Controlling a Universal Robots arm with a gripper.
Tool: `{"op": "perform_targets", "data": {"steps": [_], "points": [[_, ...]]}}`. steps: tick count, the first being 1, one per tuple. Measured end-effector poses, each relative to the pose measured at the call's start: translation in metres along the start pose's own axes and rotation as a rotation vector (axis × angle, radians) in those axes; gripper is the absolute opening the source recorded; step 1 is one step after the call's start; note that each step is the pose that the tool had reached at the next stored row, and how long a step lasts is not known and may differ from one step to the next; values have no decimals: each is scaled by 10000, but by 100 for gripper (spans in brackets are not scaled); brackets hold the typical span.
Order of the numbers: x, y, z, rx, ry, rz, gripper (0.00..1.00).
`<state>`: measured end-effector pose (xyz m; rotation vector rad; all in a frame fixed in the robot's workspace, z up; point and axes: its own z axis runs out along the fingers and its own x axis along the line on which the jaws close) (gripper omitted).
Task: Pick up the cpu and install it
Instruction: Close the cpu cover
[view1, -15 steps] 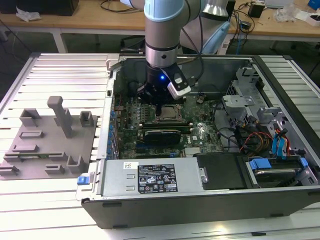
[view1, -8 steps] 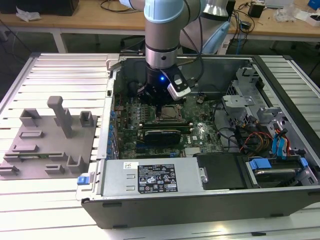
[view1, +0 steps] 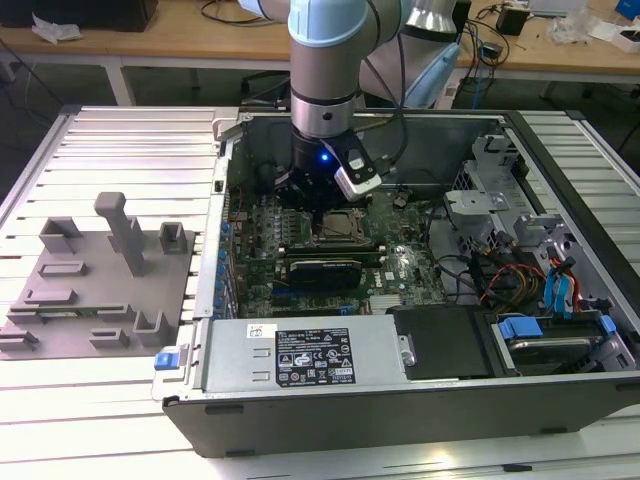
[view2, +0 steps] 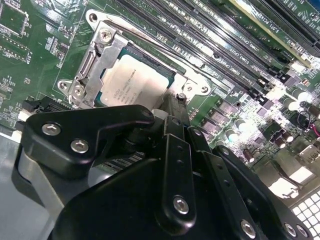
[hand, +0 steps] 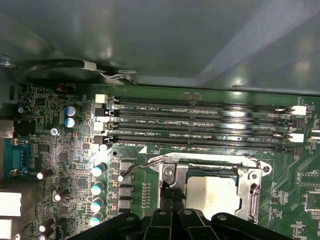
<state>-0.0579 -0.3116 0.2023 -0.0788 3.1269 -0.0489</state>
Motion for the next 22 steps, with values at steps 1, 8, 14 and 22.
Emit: {"op": "perform_targets", "data": {"steps": [1,8,14,22], "points": [[0,0,0,-2,-2,0,11],[-1,-2,-76,-2,-2,0,11],[-3,-6,-196,-1,-3,0,11],[-5,-12,-378,-1,-10,-1,11]]}}
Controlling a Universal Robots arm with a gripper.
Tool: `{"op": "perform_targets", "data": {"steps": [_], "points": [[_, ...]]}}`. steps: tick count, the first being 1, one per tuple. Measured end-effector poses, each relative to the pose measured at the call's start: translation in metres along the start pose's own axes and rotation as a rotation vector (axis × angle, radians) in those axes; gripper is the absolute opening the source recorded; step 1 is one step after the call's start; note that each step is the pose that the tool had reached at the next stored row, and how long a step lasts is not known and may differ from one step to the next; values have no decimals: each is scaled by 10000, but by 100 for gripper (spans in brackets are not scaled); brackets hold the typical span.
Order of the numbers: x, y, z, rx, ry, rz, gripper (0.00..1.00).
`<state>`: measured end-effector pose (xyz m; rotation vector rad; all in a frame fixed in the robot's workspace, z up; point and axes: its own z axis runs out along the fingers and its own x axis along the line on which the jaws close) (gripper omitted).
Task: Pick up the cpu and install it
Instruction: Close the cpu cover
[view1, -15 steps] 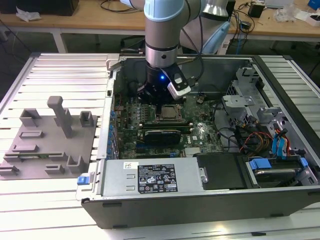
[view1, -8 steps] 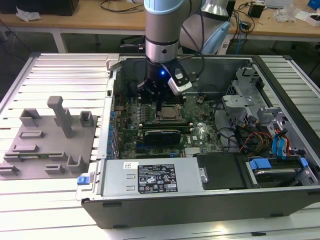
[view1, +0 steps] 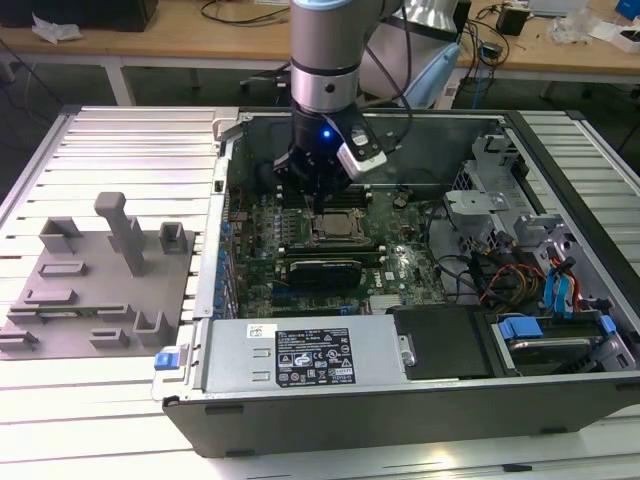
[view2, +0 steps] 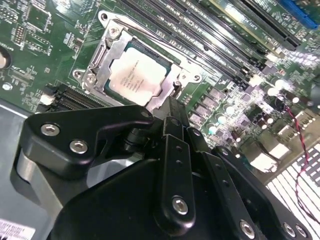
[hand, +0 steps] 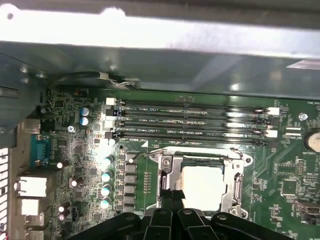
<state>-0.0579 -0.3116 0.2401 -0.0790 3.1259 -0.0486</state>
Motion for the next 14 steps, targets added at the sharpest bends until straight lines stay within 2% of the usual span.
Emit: {"op": "perform_targets", "data": {"steps": [3,7,10,12,14], "points": [[-1,-1,-52,-2,-7,1,11],[-58,-4,-52,0,0,2,11],[-154,-10,-51,-2,27,4,11],[-253,-17,-49,-3,57,4,11],[-318,-23,-49,-3,80,5,11]]}}
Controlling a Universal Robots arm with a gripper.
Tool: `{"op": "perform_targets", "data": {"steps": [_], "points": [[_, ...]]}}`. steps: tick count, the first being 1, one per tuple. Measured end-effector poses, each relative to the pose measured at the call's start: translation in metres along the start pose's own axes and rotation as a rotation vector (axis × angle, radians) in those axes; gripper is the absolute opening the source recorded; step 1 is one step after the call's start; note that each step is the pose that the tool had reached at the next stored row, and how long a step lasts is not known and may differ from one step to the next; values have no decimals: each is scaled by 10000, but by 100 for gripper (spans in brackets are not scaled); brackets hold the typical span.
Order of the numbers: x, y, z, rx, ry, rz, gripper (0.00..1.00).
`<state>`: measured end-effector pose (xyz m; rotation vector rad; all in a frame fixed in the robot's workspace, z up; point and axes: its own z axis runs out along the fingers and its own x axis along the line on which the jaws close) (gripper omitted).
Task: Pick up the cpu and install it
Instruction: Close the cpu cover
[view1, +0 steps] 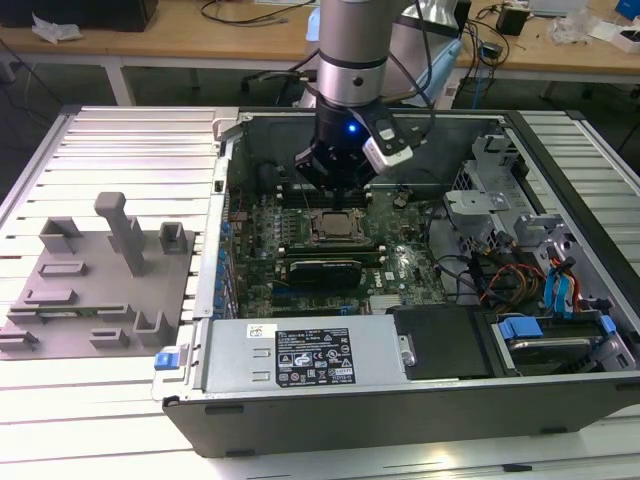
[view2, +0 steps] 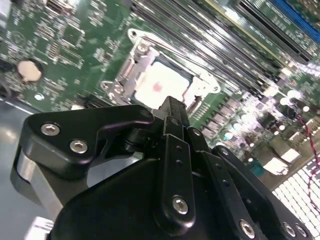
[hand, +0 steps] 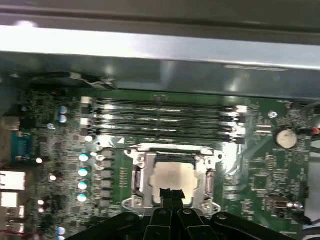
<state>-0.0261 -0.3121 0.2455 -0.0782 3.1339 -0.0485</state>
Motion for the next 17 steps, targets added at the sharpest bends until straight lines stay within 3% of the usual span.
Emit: {"op": "perform_targets", "data": {"steps": [3,8,11,17], "points": [[-43,-5,1,-1,11,-3,11],[-39,-71,3,-2,11,-1,11],[-39,-82,-59,-37,10,0,11],[-39,-82,-71,-40,9,0,11]]}}
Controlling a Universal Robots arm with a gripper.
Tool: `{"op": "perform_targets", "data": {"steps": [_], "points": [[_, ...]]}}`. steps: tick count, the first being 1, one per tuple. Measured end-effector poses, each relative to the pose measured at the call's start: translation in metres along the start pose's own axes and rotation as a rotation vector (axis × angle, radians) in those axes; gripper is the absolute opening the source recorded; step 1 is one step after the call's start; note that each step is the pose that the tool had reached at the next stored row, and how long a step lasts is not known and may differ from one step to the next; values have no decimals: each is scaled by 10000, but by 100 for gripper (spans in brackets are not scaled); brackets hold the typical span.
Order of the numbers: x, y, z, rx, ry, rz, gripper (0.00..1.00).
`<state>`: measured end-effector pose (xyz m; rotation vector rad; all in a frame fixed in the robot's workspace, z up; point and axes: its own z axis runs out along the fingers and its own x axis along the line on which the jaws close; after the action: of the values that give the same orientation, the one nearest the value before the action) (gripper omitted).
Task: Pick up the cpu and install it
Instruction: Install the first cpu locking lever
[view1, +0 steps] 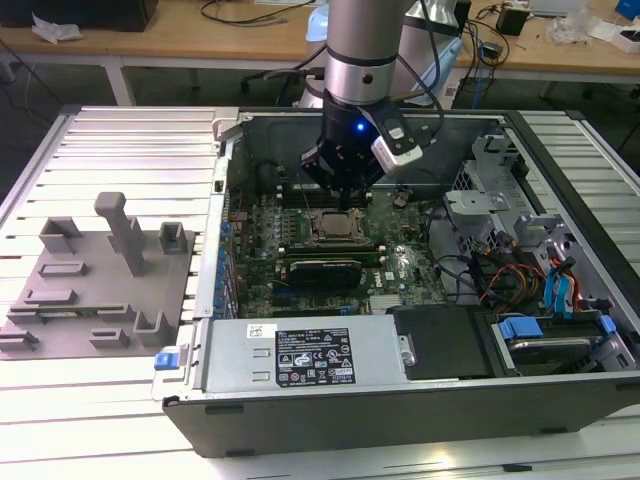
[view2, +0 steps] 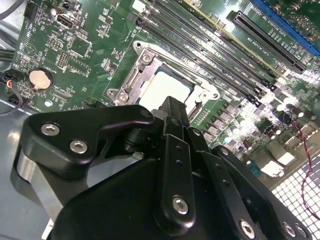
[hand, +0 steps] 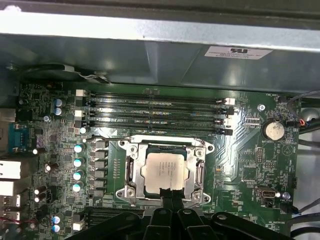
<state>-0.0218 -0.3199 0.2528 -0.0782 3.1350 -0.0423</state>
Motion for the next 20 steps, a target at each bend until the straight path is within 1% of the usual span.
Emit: {"op": "perform_targets", "data": {"steps": [10,11,13,17,18,20], "points": [[0,0,-8,0,0,-1,11],[3,0,-9,-1,0,-1,11],[29,1,-9,-10,1,0,11],[148,7,-10,-15,-1,1,11],[216,11,-10,-15,-2,-1,11],[311,15,-11,-14,-5,-1,11]]}}
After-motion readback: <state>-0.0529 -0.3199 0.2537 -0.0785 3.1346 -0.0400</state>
